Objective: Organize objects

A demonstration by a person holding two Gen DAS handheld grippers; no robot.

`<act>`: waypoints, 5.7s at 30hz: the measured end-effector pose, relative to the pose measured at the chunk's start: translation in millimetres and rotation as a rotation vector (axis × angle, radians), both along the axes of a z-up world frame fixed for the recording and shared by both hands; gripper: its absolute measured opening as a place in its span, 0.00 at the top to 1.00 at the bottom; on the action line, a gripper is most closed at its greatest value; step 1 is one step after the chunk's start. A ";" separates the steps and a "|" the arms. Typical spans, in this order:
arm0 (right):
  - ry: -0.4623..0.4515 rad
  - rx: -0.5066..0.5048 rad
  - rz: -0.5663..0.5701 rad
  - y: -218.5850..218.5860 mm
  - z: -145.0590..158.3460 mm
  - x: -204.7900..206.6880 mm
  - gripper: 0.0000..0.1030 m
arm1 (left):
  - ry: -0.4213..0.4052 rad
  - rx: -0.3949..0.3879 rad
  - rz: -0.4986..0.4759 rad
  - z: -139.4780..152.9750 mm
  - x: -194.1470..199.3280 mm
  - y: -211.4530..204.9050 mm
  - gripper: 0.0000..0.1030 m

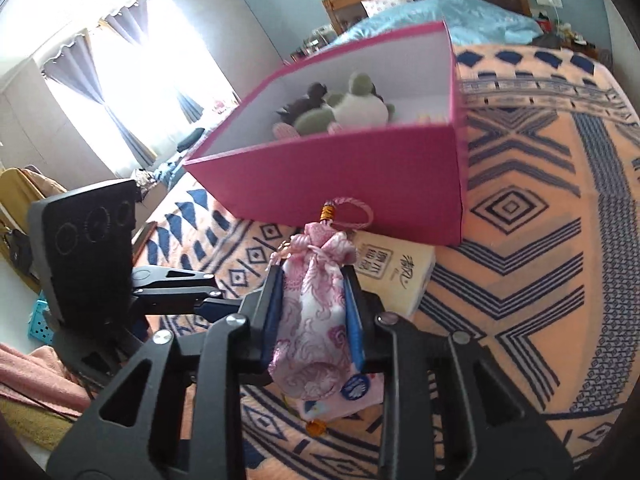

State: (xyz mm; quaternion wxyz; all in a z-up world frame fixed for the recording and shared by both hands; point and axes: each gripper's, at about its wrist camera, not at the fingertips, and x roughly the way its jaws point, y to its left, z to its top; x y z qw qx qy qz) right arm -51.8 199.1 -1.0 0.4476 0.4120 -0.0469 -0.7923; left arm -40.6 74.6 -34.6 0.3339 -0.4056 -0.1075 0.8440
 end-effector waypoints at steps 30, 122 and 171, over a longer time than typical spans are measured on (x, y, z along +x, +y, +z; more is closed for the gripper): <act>0.198 -0.145 0.015 -19.9 107.5 -40.4 0.70 | 0.256 -0.054 0.086 109.3 -41.8 -22.9 0.63; 0.232 0.100 -0.124 -25.0 85.0 -105.7 0.56 | 0.303 -0.271 0.232 97.5 -94.0 -27.9 0.37; -0.081 0.105 -0.088 33.7 -48.2 33.2 0.50 | 0.071 -0.397 0.349 -15.8 12.4 -52.1 0.36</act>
